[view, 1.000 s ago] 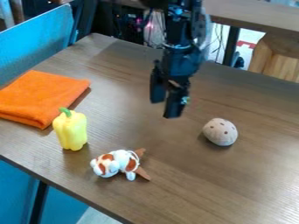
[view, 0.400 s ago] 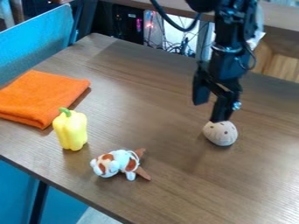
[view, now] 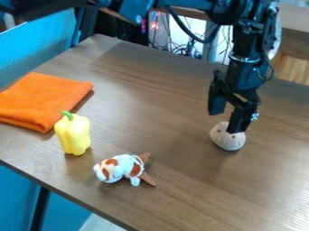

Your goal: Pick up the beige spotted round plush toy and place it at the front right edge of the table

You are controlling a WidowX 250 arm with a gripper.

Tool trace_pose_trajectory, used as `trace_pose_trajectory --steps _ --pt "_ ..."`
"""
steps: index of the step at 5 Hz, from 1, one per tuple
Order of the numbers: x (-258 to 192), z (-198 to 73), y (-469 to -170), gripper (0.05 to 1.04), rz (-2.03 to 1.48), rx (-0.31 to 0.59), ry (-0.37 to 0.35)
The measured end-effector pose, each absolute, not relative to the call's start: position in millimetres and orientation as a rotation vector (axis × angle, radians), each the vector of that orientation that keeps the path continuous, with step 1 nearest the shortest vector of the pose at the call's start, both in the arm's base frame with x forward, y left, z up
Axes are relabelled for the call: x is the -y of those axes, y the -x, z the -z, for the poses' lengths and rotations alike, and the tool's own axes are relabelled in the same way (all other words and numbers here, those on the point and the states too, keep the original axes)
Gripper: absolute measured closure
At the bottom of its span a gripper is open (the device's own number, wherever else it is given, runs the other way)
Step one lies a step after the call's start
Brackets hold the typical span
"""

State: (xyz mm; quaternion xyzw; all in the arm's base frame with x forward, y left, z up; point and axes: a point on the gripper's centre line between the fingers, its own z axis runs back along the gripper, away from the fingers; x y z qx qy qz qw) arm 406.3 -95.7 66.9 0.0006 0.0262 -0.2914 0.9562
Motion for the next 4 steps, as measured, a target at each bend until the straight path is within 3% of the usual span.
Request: trace_pose_trajectory --steps 1,3,4 --pt "101.0 -60.0 -406.4 0.083 0.589 -0.09 -0.03" --pt "107.4 -49.4 -408.0 0.136 0.567 -0.106 -0.007" --pt "104.6 -43.7 -408.5 0.375 0.525 -0.14 -0.023"
